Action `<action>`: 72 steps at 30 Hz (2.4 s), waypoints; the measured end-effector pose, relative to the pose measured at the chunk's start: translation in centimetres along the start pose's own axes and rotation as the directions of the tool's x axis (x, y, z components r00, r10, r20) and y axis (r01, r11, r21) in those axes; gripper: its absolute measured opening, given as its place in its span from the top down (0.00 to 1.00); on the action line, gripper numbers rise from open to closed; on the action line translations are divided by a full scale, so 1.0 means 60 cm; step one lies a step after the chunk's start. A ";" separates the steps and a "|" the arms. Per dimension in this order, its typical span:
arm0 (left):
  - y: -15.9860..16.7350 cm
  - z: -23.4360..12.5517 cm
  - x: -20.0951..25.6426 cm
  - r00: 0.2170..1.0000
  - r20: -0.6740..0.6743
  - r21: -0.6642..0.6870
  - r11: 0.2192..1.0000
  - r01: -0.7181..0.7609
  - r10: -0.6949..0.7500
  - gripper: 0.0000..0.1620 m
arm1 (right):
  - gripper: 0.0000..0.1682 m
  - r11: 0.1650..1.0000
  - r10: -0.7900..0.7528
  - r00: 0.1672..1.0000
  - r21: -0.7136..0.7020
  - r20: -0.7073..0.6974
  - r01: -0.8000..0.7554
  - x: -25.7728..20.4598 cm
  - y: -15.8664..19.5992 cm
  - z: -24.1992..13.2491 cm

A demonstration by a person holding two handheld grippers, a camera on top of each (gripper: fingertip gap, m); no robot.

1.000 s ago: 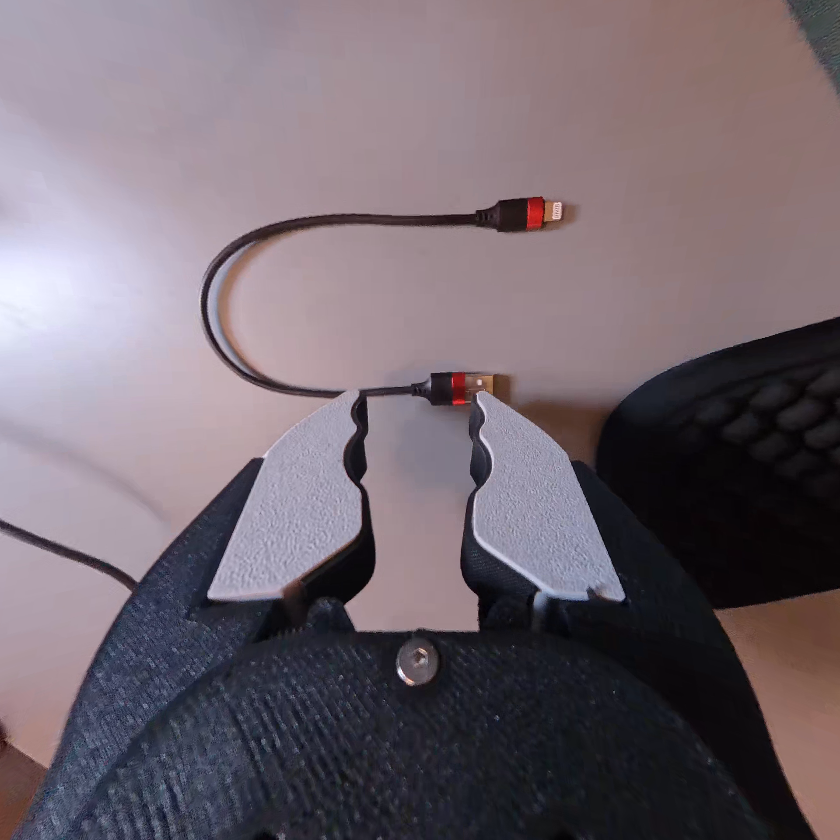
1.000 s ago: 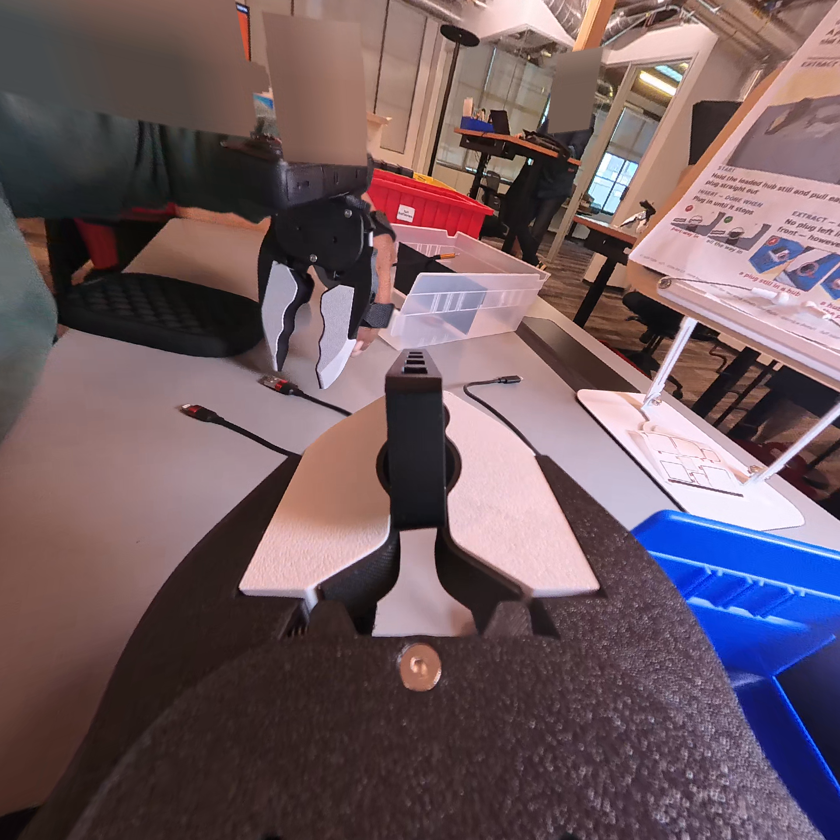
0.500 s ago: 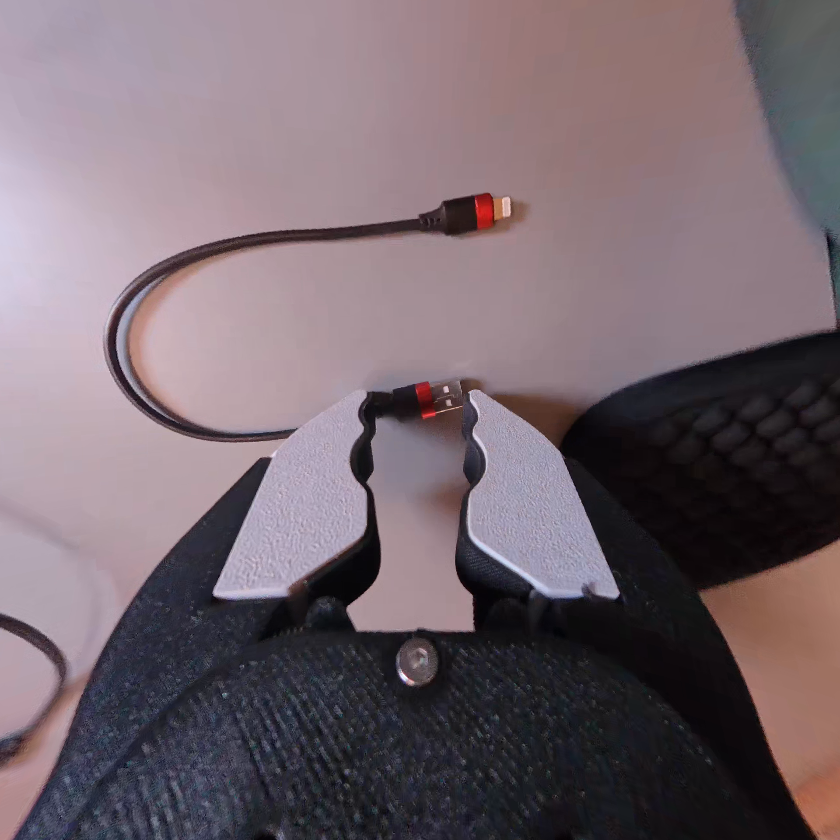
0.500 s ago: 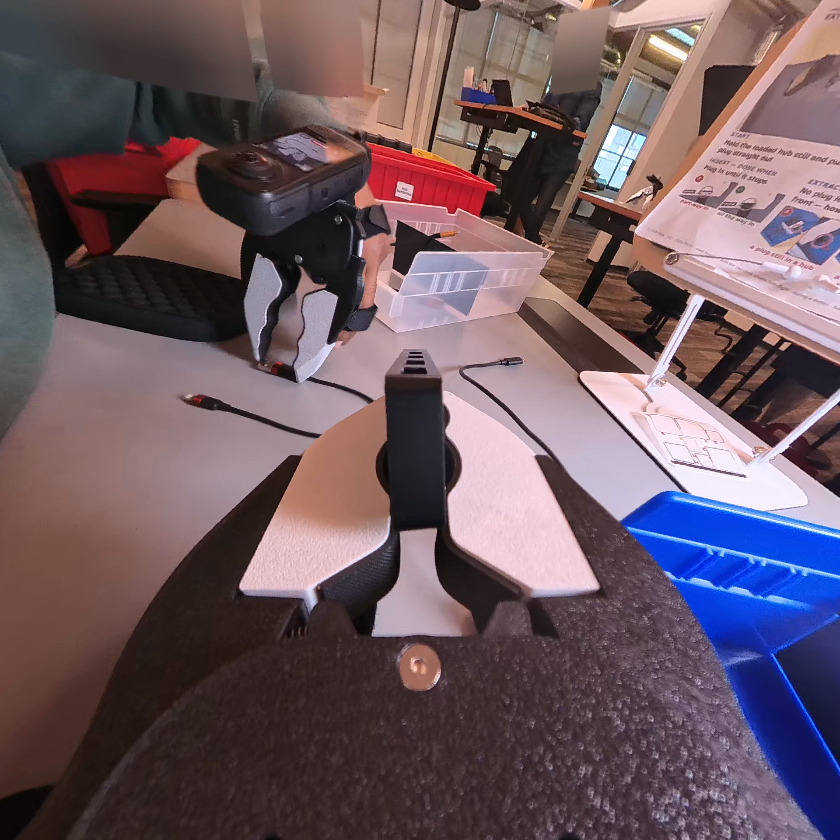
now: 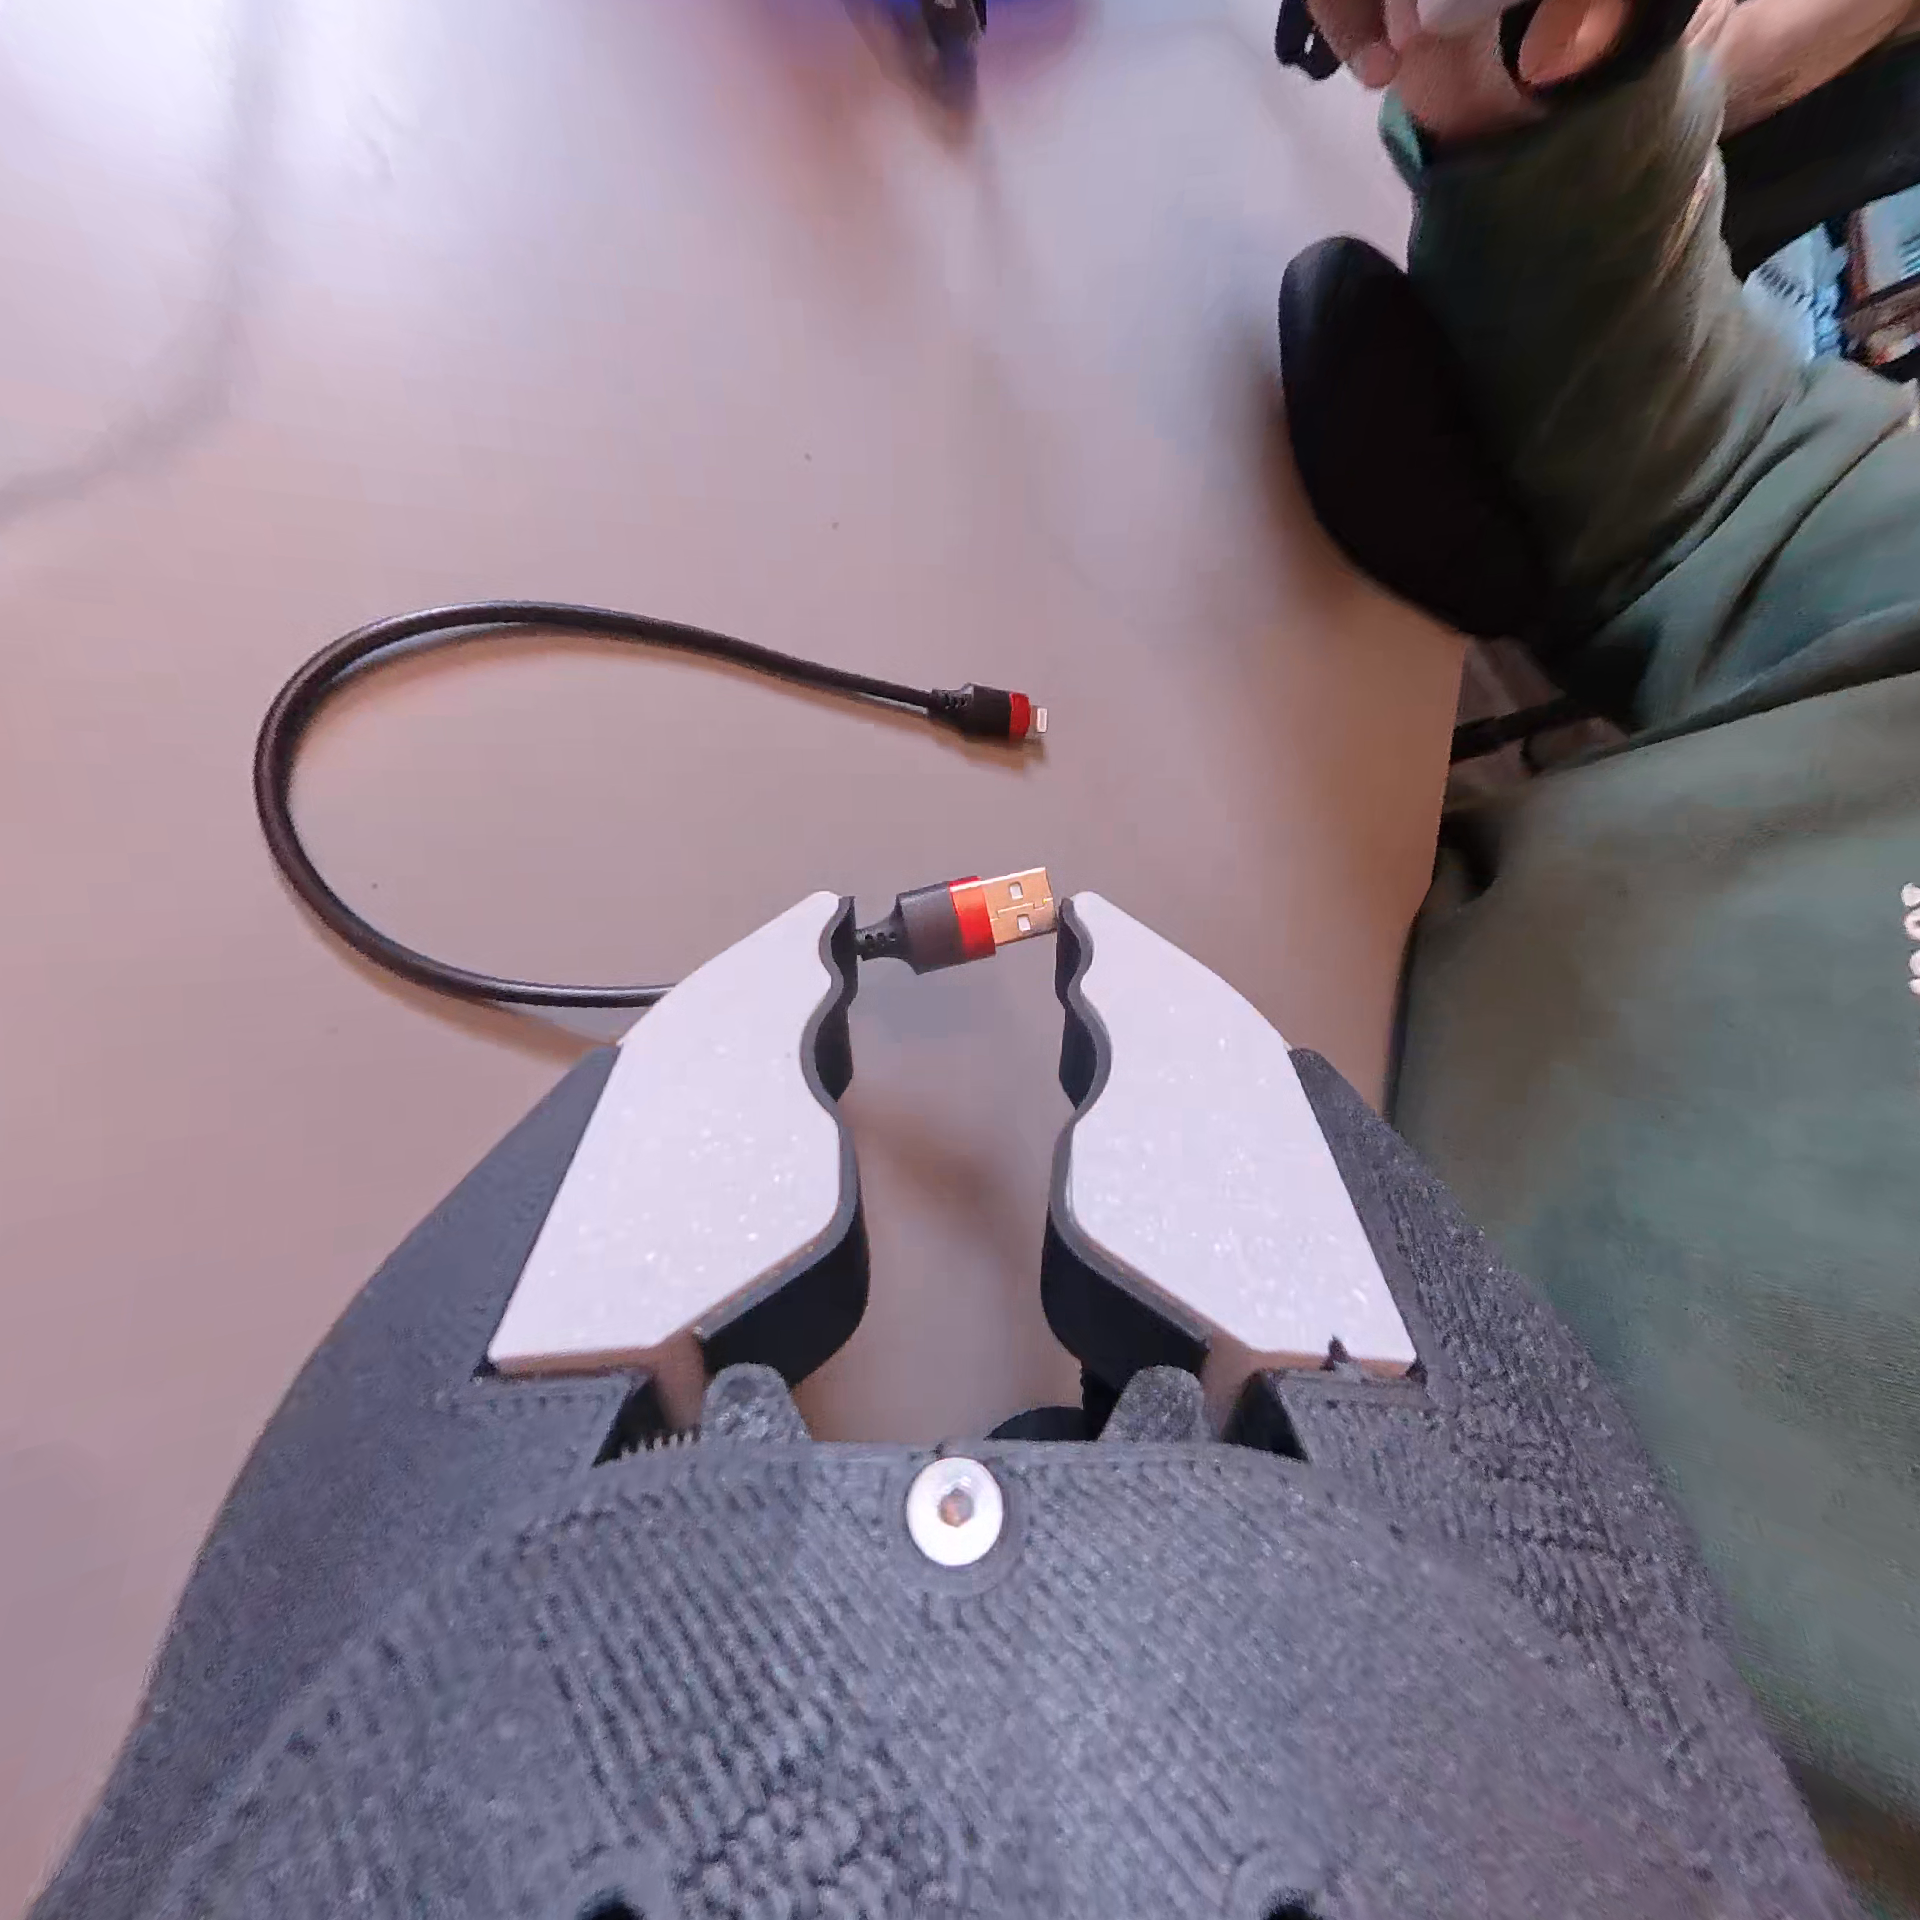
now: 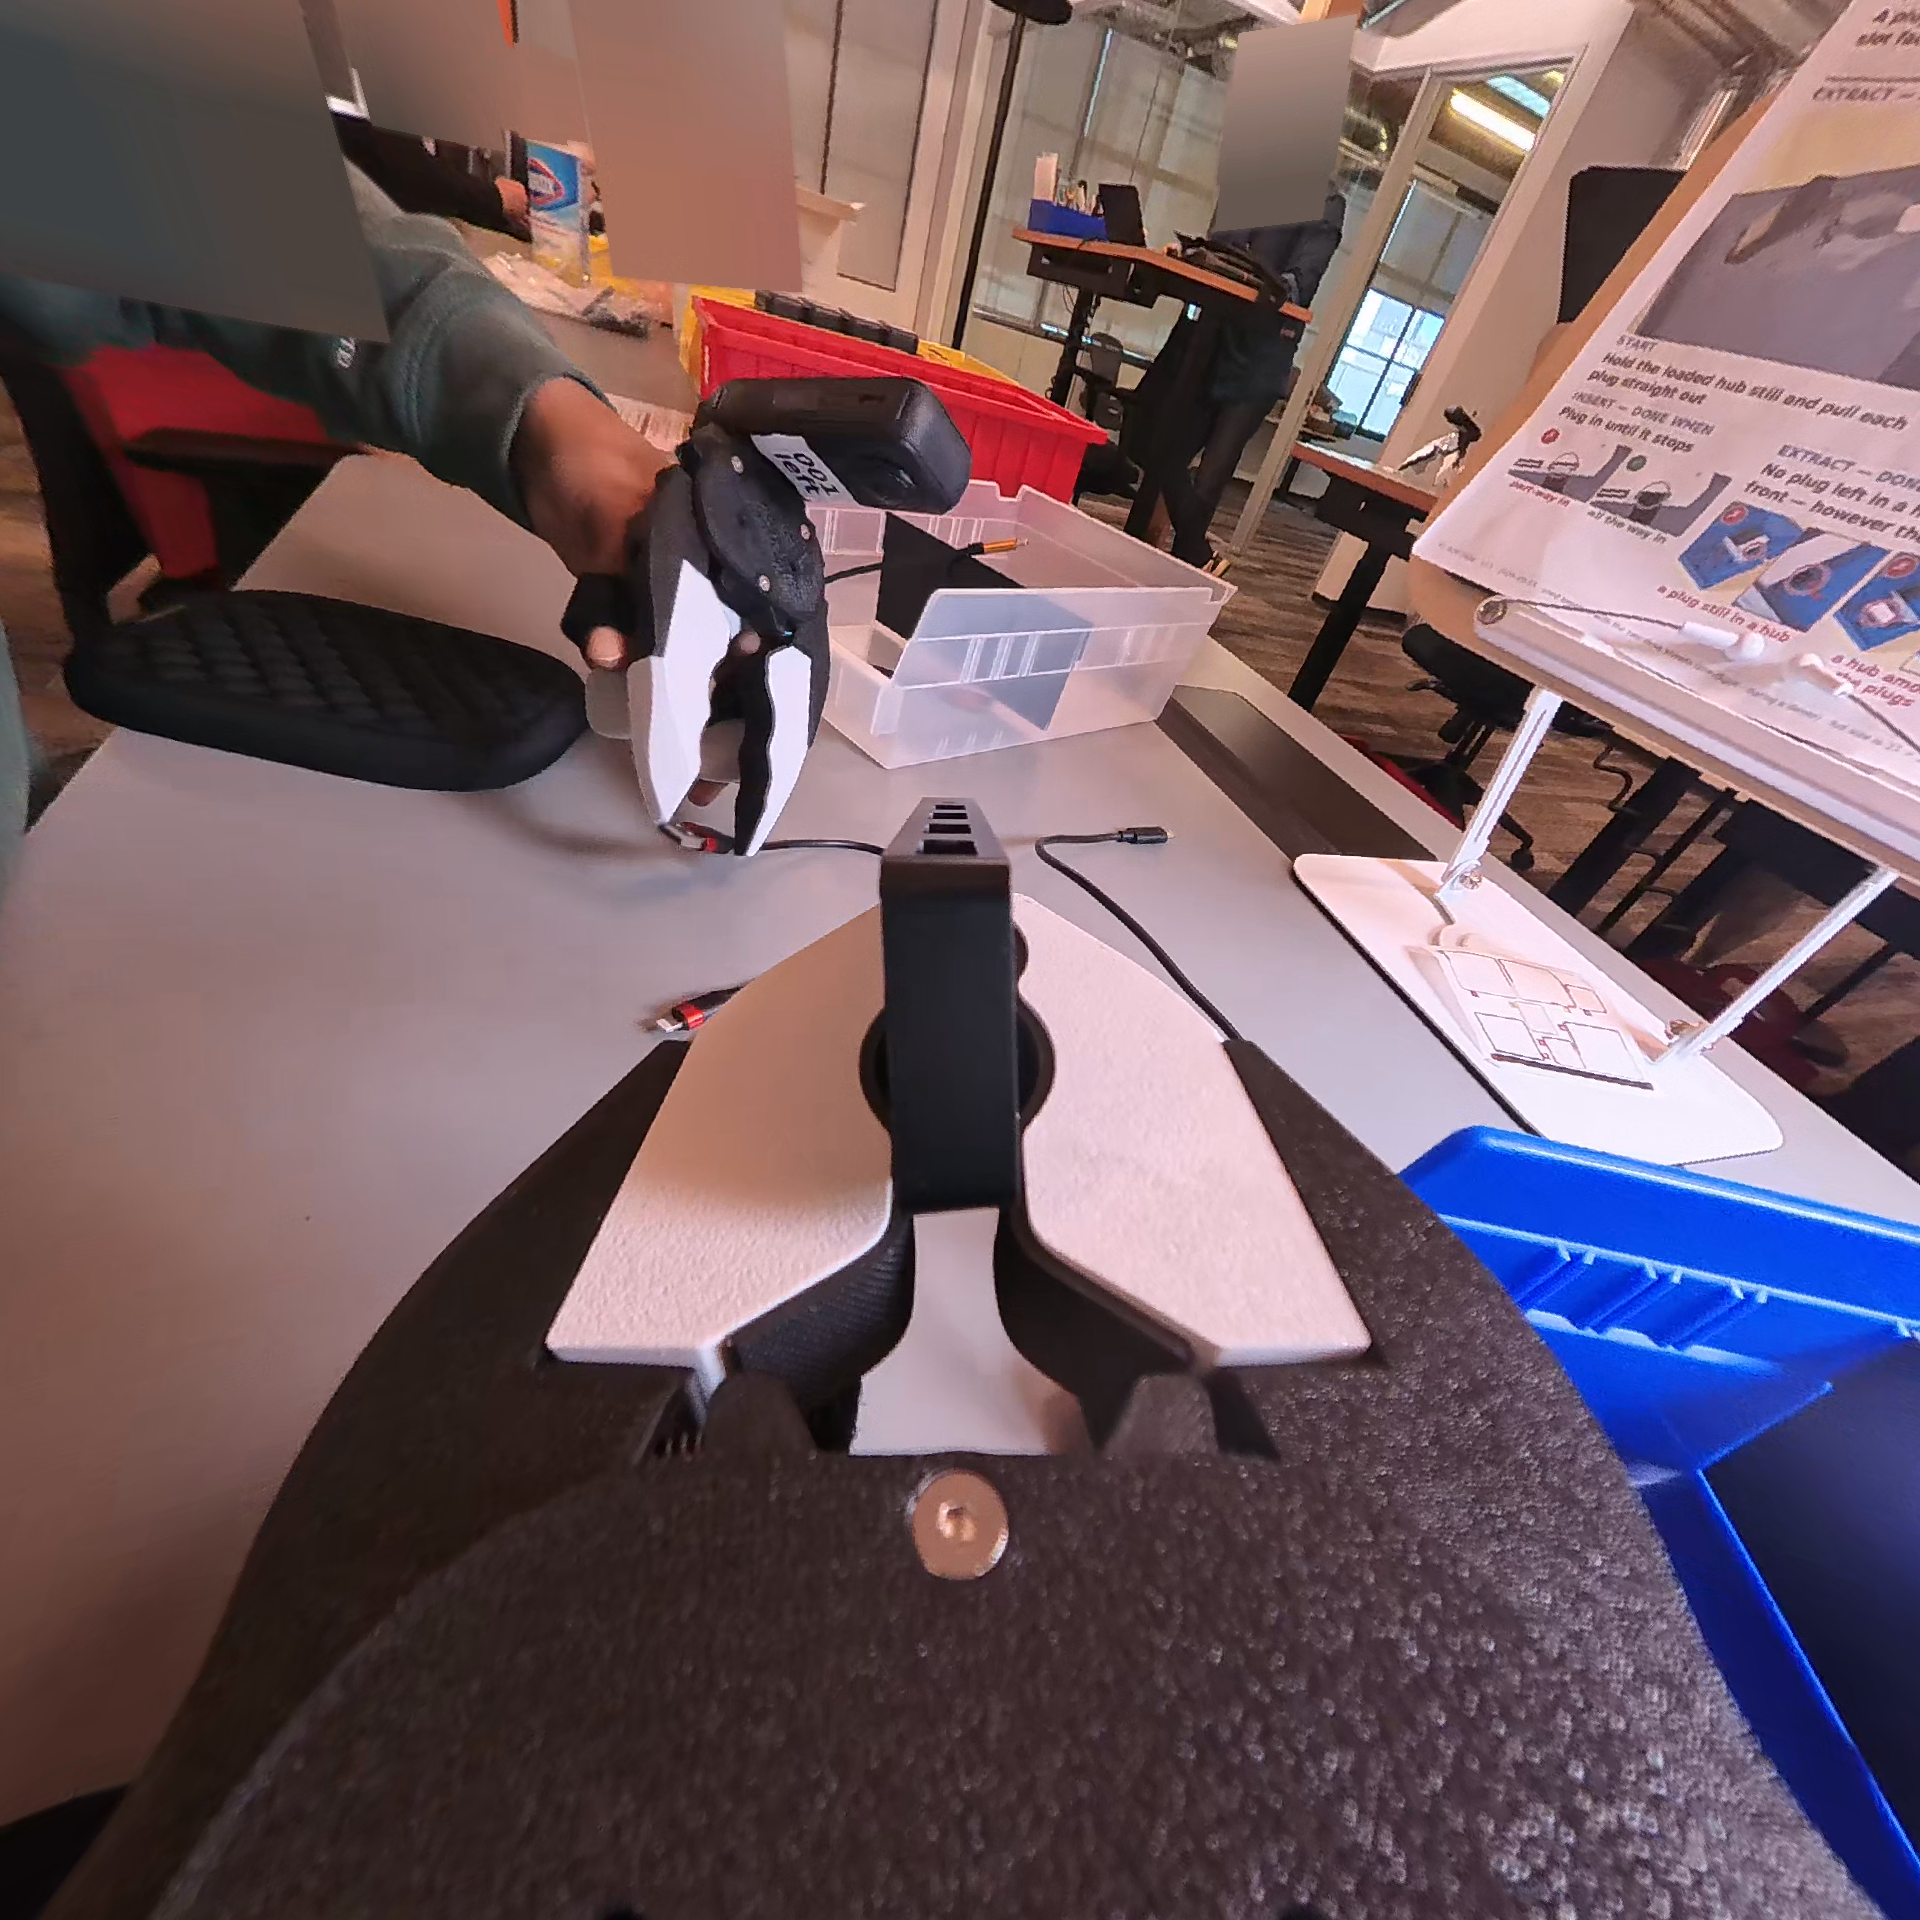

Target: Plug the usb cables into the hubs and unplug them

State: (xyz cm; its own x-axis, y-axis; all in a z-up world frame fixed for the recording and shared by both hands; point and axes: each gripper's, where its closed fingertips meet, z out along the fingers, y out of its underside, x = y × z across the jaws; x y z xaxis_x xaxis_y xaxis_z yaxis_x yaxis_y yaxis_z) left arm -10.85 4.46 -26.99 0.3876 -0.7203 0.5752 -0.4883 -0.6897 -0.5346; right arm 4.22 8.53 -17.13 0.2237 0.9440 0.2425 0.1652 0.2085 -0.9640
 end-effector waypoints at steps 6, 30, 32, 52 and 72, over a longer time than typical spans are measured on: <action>0.003 0.011 0.023 0.979 0.001 -0.050 0.978 -0.201 0.202 0.70 | 0.92 1.000 -0.018 1.000 -0.008 0.010 0.018 -0.006 0.000 -0.002; 0.020 0.044 -0.024 0.825 0.205 -0.333 0.830 -0.447 0.527 0.96 | 0.93 0.998 -0.061 0.989 0.039 0.138 0.057 -0.042 0.000 -0.005; 0.015 0.047 -0.015 0.886 0.207 -0.238 0.900 -0.365 0.414 0.96 | 0.93 0.997 -0.078 0.987 0.024 0.140 0.076 -0.045 0.003 -0.003; -0.055 0.000 -0.020 0.887 0.146 -0.194 0.892 -0.409 0.439 0.83 | 0.92 0.995 -0.085 0.986 -0.048 0.143 0.093 -0.054 0.023 0.013; -0.202 -0.103 -0.026 0.193 0.672 -0.403 0.571 -0.715 0.715 0.98 | 0.93 0.995 -0.096 0.992 -0.017 0.079 0.098 -0.032 0.004 0.000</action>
State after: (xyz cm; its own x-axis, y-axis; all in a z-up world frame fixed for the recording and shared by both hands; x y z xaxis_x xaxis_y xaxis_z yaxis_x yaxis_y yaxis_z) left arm -10.36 14.41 -17.56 0.2506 -0.6820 -0.6871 -0.8711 0.1507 -0.4674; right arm 3.83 6.75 -17.84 0.1304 0.9367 0.3249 0.2028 0.2955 -0.9336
